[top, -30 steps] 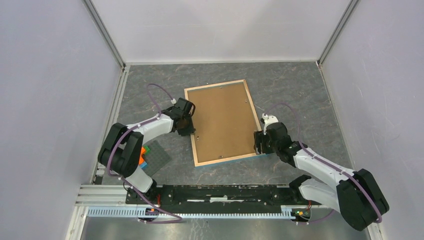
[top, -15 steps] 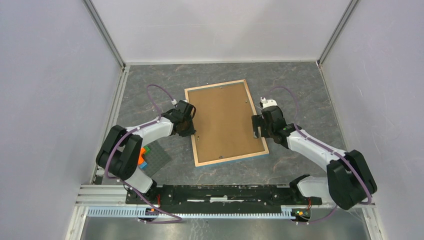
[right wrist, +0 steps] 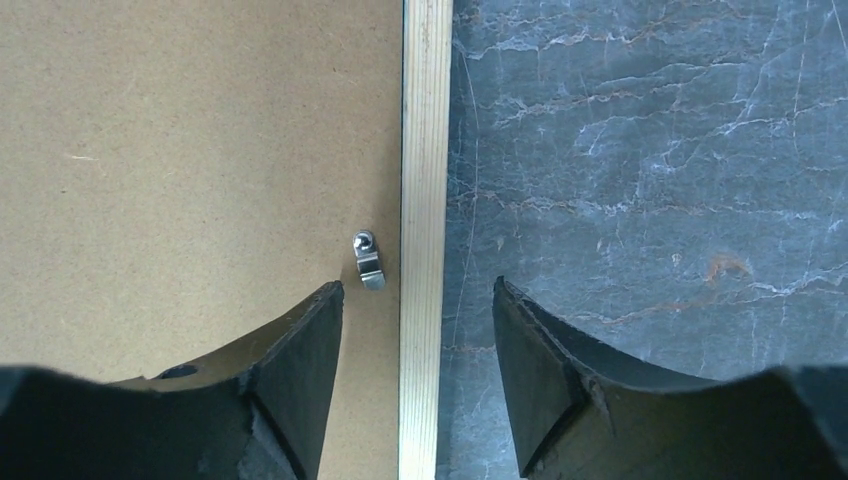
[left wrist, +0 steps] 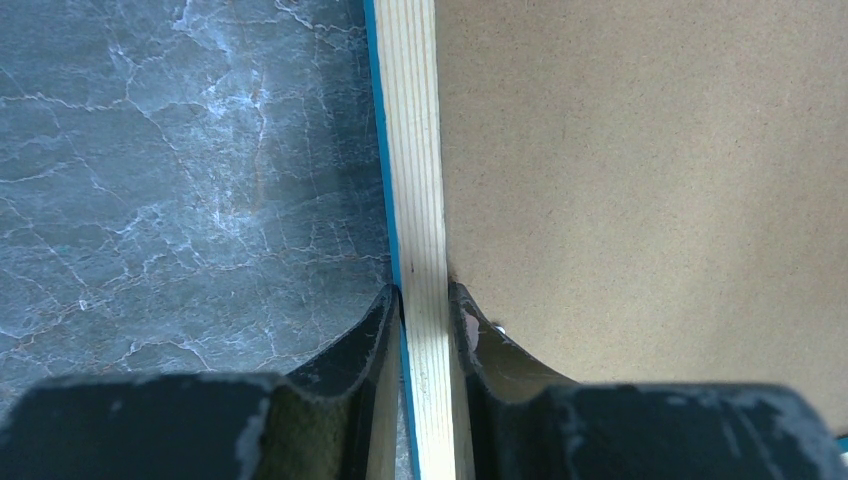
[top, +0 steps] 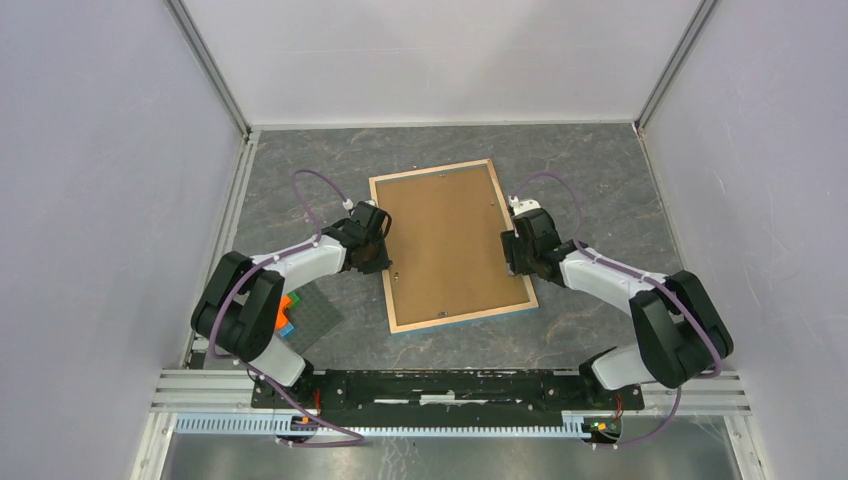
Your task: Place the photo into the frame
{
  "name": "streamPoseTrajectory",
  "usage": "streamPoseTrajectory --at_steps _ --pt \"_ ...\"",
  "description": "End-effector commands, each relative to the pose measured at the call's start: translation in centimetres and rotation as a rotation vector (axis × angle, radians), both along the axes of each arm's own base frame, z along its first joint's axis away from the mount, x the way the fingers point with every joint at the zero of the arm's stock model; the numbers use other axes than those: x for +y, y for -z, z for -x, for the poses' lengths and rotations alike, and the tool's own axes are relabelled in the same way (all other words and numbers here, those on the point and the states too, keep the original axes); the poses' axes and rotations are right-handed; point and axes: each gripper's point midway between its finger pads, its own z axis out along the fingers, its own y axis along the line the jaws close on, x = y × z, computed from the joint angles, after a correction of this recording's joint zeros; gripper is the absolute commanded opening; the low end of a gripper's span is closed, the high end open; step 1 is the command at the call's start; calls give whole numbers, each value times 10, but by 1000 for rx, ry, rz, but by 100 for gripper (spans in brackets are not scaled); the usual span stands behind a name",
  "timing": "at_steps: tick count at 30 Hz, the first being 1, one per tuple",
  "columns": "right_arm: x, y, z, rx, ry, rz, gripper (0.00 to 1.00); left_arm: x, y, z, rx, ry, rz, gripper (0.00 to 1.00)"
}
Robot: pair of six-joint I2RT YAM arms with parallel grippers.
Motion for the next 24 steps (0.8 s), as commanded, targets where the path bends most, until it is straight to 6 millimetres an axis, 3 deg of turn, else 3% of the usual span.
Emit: streamPoseTrajectory --at_steps 1,6,12,16,20,24 --pt "1 -3 -17 -50 -2 13 60 2 20 21 60 70 -44 2" --pt "2 6 -16 -25 -9 23 50 3 20 21 60 69 -45 2" --pt "1 14 -10 -9 -26 25 19 -1 19 20 59 89 -35 2" --pt "4 17 -4 1 -69 11 7 -3 19 20 59 102 -30 2" --pt "2 14 0 -2 -76 18 10 -3 18 20 56 107 -24 2" --pt "5 -9 3 -23 -89 -16 33 -7 17 25 72 135 -10 2"
